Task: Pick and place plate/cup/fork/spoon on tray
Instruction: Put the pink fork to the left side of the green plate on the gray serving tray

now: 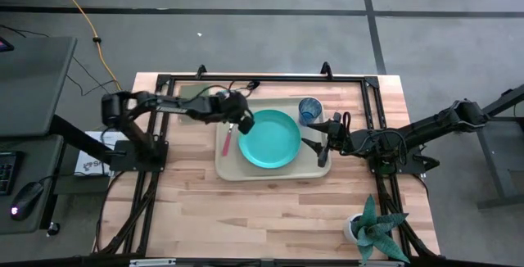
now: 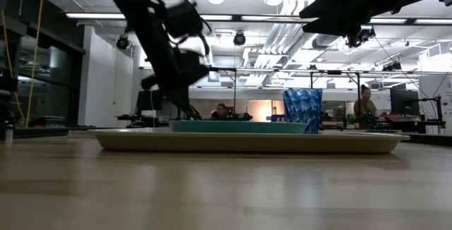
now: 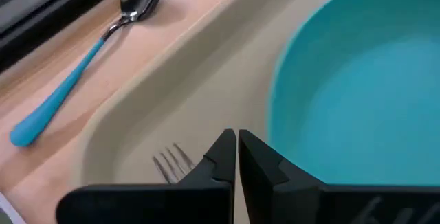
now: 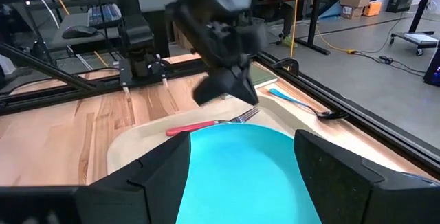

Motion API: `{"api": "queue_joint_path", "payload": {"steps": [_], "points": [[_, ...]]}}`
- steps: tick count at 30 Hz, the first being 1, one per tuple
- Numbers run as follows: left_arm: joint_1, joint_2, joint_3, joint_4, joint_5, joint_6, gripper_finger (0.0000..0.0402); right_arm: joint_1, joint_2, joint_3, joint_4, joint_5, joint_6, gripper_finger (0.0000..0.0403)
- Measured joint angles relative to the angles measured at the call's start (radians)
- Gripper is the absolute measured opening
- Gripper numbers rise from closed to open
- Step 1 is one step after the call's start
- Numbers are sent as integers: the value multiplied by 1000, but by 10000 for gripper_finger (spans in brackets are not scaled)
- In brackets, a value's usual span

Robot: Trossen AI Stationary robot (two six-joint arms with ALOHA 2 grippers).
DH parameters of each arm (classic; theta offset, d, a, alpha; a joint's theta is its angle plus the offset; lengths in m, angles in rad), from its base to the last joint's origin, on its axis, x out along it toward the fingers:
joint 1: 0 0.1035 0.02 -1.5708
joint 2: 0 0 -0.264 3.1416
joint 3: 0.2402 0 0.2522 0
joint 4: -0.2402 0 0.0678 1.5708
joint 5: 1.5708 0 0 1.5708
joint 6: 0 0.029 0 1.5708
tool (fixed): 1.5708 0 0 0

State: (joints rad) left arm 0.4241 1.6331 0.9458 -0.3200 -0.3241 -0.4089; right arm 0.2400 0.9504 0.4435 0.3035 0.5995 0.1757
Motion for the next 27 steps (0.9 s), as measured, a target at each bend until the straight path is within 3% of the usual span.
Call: {"api": "queue_joint_path", "payload": {"steps": [9, 20, 27], "points": [[49, 186, 89, -29, 64, 3, 0, 0, 0, 0, -2, 0, 1, 252], [49, 184, 90, -119, -80, 1, 0, 0, 0, 0, -8, -1, 3, 252], [49, 184, 90, -129, -121, 17, 0, 0, 0, 0, -8, -1, 7, 252]]}}
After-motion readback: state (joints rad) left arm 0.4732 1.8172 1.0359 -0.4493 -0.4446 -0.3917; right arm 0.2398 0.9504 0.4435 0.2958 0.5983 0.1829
